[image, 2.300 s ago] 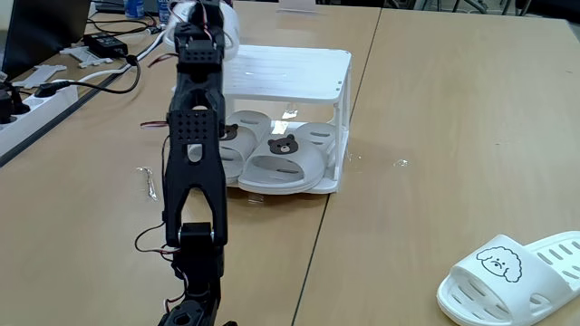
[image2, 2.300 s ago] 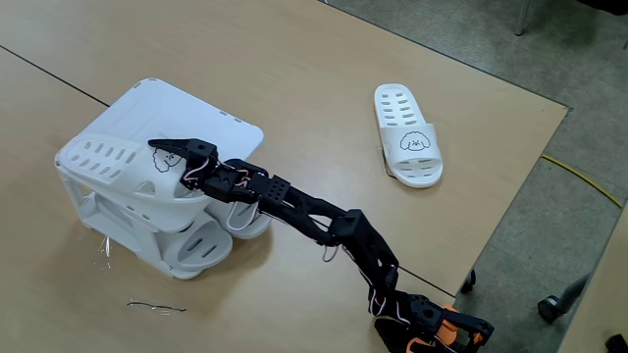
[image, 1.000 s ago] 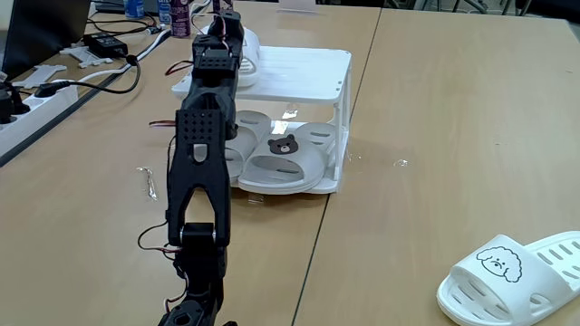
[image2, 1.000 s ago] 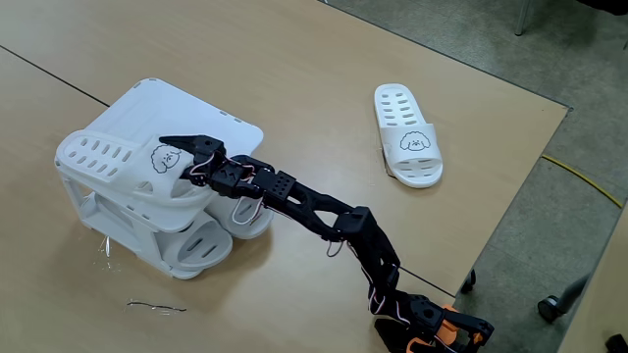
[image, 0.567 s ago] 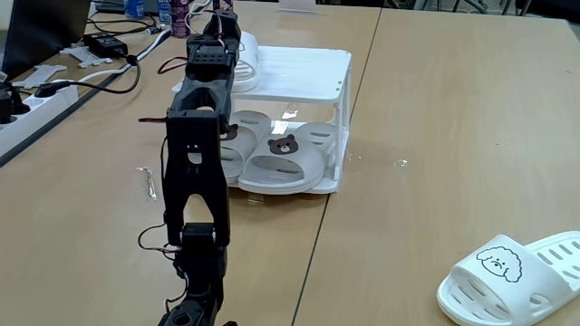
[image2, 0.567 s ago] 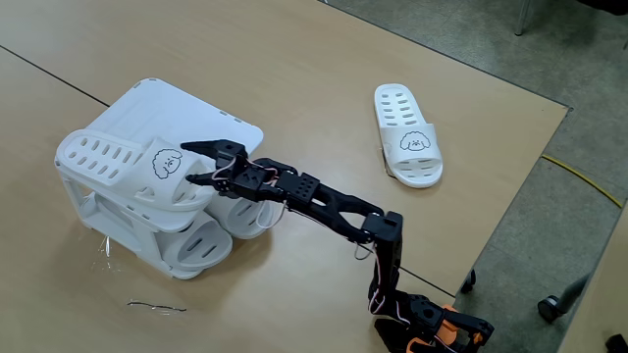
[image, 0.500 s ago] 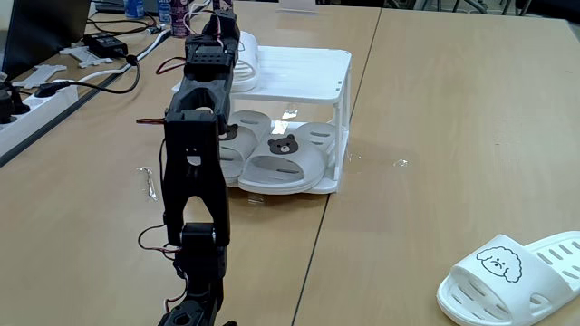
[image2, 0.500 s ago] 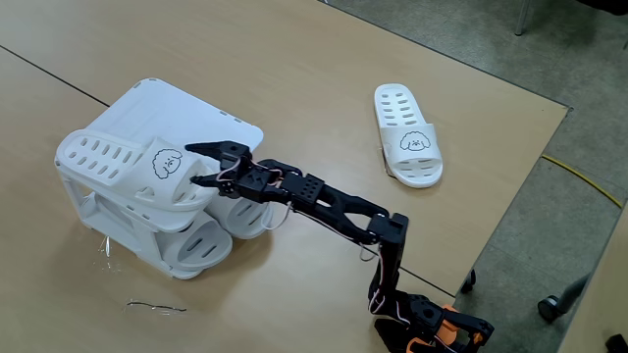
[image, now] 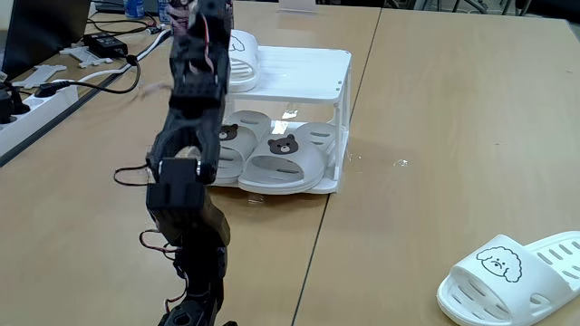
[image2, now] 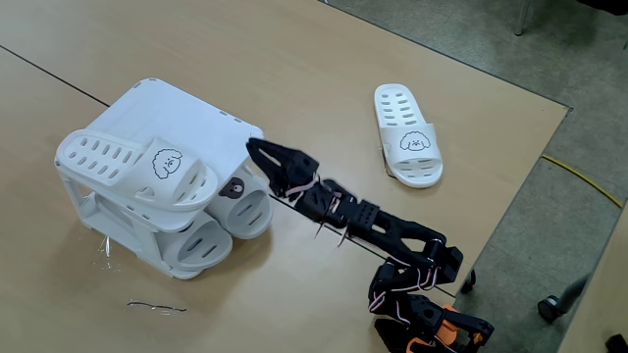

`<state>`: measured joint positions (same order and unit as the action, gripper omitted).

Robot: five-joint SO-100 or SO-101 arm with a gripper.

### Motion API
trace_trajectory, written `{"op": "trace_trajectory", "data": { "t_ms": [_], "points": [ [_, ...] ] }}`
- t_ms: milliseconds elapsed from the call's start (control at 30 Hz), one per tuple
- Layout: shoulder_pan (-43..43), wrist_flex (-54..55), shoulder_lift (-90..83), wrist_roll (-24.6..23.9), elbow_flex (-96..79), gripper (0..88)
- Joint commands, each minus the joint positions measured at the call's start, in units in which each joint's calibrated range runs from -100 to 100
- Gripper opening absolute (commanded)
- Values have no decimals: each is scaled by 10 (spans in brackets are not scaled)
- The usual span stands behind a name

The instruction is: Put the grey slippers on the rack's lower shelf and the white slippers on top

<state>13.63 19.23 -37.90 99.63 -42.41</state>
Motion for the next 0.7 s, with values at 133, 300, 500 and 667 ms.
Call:
{"op": "trace_trajectory", "data": {
  "t_ms": [133, 300, 500, 667],
  "points": [
    [-64, 486, -20, 4, -437, 6],
    [-167, 579, 81, 4, -535, 6],
    [-297, 740, 331, 4, -534, 7],
    [-464, 761, 456, 4, -532, 7]
  ]
}}
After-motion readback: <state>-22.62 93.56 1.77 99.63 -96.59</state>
